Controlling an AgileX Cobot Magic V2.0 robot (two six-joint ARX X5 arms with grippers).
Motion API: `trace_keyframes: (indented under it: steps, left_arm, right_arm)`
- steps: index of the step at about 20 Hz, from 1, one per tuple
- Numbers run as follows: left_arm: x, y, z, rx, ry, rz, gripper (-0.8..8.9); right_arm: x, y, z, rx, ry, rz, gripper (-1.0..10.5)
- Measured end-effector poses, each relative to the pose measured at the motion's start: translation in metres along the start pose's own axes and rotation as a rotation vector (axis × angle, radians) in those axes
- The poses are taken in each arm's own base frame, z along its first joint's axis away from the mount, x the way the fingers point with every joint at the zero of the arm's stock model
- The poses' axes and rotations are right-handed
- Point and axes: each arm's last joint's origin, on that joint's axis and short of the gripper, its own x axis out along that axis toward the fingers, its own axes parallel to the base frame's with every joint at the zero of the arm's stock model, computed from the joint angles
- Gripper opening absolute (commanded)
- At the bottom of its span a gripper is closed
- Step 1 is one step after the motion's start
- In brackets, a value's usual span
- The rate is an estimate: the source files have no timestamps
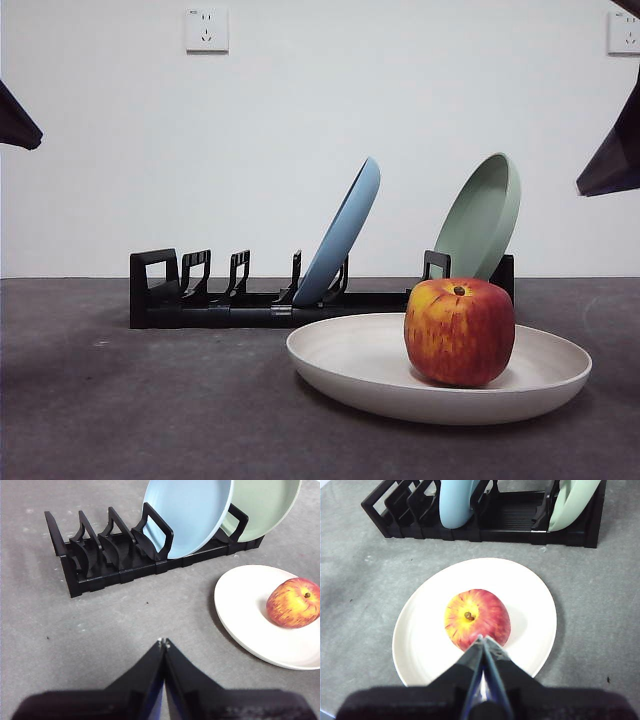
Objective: Take the yellow plate from the plate rack,put the plate on the table,take the apple from the table,put the apple in the plate
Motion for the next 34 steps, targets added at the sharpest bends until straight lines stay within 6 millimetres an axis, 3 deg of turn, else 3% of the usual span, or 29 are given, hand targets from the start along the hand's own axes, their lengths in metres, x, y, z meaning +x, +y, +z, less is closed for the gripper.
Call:
trace_keyframes:
  steps: [2,6,9,11,17,22,34]
  left_arm:
    - [-0.004,0.001,-0.001,-0.001,0.000,0.003,-0.03]
    - [-0.035,0.007,0.003,-0.011,-0.176,0.031,-0.03]
    - [-0.056,0.017,0.004,0.029,-0.309,0.140,-0.03]
    - [-0.060,0.024,-0.003,0.062,-0.345,0.237,-0.03]
    - [-0.034,0.048,-0.049,0.060,-0.391,0.424,-0.03]
    - [-0.010,0.058,-0.080,0.052,-0.343,0.393,-0.03]
    - [-0.006,0.059,-0.089,0.010,-0.285,0.375,-0.03]
  right_arm:
    - [0.000,0.000,0.000,0.000,0.000,0.000,0.0]
    - [0.000,0.000,0.000,0.000,0.000,0.000,0.0]
    - [0.000,0.000,0.000,0.000,0.000,0.000,0.0]
    - [0.000,0.000,0.000,0.000,0.000,0.000,0.0]
    - [0.000,0.000,0.000,0.000,0.000,-0.001,0.0]
    - [0.000,0.000,0.000,0.000,0.000,-0.001,0.0]
    - [0.000,0.000,0.000,0.000,0.000,0.000,0.0]
